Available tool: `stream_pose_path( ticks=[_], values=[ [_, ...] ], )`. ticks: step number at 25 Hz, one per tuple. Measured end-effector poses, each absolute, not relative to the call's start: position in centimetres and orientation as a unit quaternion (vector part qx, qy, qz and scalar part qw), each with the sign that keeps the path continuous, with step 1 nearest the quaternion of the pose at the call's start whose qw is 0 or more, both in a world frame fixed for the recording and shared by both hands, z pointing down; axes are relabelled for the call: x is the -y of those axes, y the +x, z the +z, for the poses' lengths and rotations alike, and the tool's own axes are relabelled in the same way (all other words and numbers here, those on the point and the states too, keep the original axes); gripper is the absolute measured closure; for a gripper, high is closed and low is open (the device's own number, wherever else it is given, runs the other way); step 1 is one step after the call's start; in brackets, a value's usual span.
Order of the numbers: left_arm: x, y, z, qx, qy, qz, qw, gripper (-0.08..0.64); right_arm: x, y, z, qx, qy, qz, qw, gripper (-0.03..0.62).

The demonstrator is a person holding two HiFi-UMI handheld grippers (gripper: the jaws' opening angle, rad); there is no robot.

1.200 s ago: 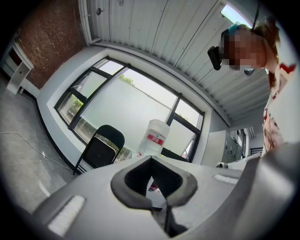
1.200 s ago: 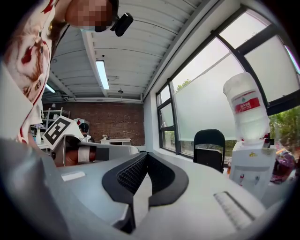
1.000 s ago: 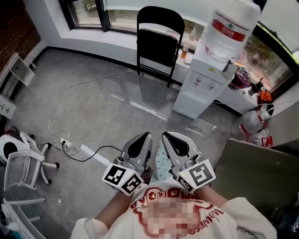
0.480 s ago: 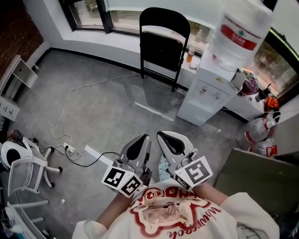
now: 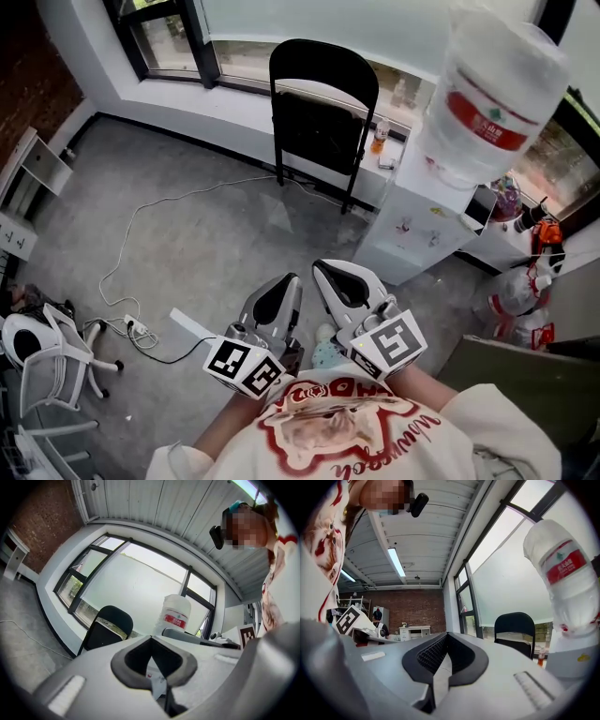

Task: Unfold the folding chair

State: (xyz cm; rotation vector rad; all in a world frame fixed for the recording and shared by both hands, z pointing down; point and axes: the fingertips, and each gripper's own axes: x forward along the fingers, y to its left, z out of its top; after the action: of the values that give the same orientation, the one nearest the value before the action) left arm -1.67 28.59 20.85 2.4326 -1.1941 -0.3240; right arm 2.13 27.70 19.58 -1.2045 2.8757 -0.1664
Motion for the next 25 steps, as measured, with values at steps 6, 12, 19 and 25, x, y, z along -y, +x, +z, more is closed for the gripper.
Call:
stream_pose_path(
  ticks=[6,12,19,25],
  values=[
    [-24.3,-0.2,21.5,0.438,0.867,-0.108,0.211,0.56,-23.5,3.8,20.2,-0.923,-0.378,-0.065,0.013,0.569],
    [-21.0,1.3,21.0,0.446,0.865,-0.115,0.201,0.56,-20.3,5.9,20.1,-0.924,-0.376,-0.067,0.018,0.569],
    [-19.9,2.6,22.3,0.449,0.863,-0.095,0.212,0.56,-19.1,7.0,21.4,-0.924,-0.373,-0.087,0.014,0.569],
    [-18.6,2.3,22.4,0.452,0.859,-0.098,0.217,0.56,-17.9,7.0,21.8,-0.924,-0.371,-0.094,0.012,0.569]
  ],
)
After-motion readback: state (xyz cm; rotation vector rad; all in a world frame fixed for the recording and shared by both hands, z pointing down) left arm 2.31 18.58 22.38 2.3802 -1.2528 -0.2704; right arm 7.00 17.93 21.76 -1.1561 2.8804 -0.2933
